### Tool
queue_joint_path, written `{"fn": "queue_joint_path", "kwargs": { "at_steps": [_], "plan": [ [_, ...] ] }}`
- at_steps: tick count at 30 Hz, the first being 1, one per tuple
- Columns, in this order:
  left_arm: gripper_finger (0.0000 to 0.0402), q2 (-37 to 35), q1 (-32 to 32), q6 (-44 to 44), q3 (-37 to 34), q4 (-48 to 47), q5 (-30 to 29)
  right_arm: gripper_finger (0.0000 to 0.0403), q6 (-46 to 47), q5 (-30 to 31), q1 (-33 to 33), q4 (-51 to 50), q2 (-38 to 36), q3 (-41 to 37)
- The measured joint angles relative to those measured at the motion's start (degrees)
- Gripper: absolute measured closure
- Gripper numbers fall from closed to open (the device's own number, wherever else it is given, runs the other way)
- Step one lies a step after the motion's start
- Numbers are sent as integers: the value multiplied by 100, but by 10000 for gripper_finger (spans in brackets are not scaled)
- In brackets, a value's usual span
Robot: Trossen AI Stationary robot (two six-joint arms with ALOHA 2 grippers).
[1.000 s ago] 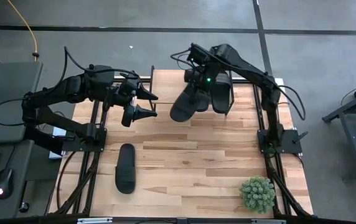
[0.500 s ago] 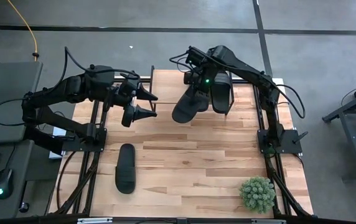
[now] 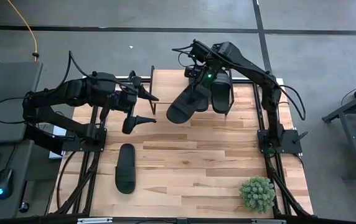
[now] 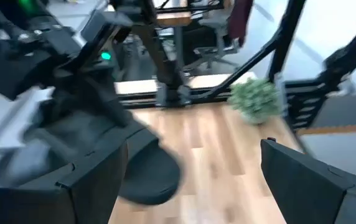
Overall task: Pick and place slides into the shelf
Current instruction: Put the black slide on the shelf
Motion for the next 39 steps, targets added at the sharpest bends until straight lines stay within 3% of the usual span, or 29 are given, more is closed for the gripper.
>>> {"fn": "queue_joint_path", "kwargs": {
  "at_steps": [11, 18, 25, 39],
  "plan": [
    [55, 192, -561, 1442, 2, -11, -1329, 403, 912, -837, 106, 439, -207, 41],
    [55, 299, -1069, 2202, 5, -6, -2094, 403, 2013, -1532, 162, 1528, -226, 35],
    [55, 380, -1447, 2513, 0, -55, -2602, 403, 3140, -1776, 200, 2634, -226, 35],
    [55, 534, -1539, 2821, 1, 358, -2800, 403, 3694, -1802, 613, 2869, -235, 35]
  ]
}}
